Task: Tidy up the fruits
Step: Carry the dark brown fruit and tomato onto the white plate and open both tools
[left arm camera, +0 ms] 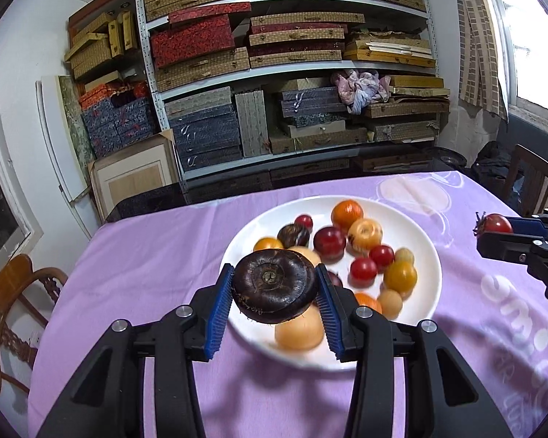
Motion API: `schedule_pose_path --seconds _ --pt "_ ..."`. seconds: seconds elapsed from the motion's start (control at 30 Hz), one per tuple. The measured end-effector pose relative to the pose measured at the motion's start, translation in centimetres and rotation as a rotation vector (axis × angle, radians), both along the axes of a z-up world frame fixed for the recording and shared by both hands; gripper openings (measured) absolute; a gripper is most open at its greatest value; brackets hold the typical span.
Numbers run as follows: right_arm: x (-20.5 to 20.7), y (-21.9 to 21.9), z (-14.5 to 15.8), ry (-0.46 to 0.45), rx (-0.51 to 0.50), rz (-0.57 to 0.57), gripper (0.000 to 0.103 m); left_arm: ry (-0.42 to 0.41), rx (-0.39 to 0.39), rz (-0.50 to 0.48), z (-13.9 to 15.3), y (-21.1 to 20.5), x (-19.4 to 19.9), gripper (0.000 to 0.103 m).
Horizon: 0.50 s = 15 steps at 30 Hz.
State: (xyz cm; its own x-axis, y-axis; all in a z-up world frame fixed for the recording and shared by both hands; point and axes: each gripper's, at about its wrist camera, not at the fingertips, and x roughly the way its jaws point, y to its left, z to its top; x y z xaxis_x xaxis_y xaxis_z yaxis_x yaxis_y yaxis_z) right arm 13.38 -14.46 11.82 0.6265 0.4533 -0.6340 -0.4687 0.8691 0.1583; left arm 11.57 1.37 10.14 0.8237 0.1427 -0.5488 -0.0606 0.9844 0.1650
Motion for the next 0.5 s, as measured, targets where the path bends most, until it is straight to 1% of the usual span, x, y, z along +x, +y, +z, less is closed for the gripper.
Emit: schedule_pose_path --seconds 0.1,0.2,0.37,0.5 --pt "2.3 0.8 0.4 -0.011 -0.006 -0.008 0.03 0.011 -0.011 0.004 0.2 0.1 2.7 0.045" --pt "5.0 1.8 -0.1 0.0 -0.012 -0.014 0.03 0.043 -0.025 0.005 -0.3 0.5 5.6 0.045" --pt "9.3 3.7 -2.0 0.036 -0.05 -0.012 0.03 0.116 -0.068 0.014 -1.9 1.1 10.4 0.045" --pt "12.2 4.8 -3.9 0.082 -0.073 -0.019 0.03 0.165 -0.093 0.024 -3.3 2.0 12.8 0.045"
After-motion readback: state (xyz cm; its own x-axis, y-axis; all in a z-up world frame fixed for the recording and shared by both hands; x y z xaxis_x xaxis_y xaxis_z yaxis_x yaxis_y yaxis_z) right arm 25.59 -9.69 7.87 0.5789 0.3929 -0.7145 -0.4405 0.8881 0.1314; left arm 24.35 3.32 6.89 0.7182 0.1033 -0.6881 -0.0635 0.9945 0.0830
